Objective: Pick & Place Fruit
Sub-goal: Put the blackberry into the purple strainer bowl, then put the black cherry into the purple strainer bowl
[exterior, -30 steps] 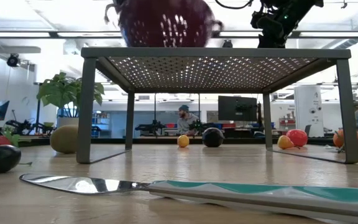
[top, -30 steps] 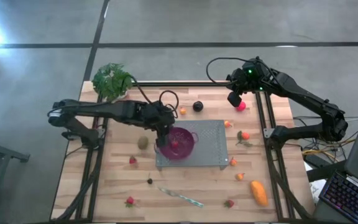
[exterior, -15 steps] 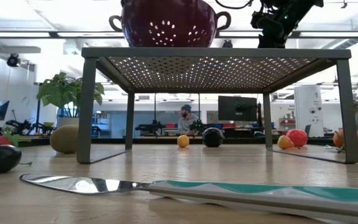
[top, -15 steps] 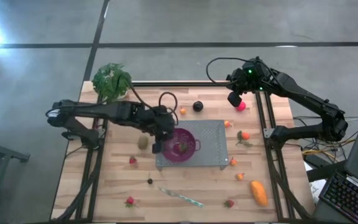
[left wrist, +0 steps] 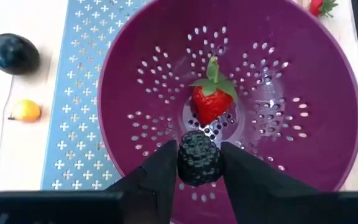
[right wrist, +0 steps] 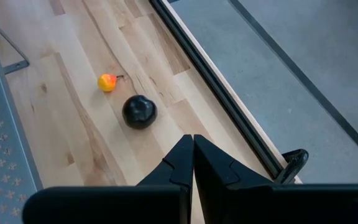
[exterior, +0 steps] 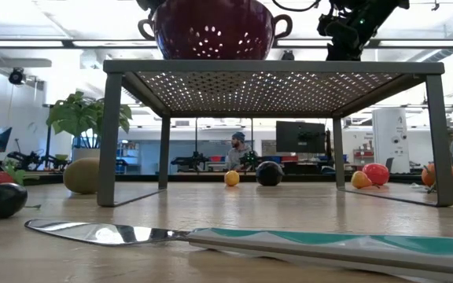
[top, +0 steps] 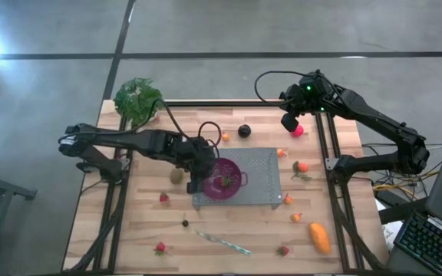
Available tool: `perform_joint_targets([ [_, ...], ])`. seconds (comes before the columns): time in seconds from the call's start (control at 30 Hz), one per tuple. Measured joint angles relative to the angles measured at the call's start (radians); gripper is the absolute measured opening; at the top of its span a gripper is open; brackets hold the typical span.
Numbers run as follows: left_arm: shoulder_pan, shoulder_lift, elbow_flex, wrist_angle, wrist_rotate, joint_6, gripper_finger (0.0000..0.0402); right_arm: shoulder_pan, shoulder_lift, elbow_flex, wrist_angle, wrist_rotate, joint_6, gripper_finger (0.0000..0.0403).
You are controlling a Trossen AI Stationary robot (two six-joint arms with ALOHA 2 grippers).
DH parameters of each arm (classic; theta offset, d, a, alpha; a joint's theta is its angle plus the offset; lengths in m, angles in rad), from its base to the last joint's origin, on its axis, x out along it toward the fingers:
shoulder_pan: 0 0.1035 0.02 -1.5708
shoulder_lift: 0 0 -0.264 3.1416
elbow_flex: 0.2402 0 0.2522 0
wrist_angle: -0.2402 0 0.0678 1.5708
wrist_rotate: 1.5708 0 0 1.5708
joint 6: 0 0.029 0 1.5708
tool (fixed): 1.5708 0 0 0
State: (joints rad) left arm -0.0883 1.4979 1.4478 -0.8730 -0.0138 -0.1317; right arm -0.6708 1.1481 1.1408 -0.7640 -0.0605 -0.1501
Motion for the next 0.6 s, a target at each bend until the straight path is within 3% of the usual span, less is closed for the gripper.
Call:
perform_joint_targets([
  [0.33, 0.002, 0.000, -0.009, -0.008, 0.030, 0.007, 0.0182, 0.000, 0.000, 0.000, 0.000, 0.000, 0.000, 0.0008],
  [0.6, -0.002, -0.012, 0.215, -0.325, 0.015, -0.081, 0.0193, 0.000, 0.000, 0.000, -0.001, 0.000, 0.001, 0.0008],
])
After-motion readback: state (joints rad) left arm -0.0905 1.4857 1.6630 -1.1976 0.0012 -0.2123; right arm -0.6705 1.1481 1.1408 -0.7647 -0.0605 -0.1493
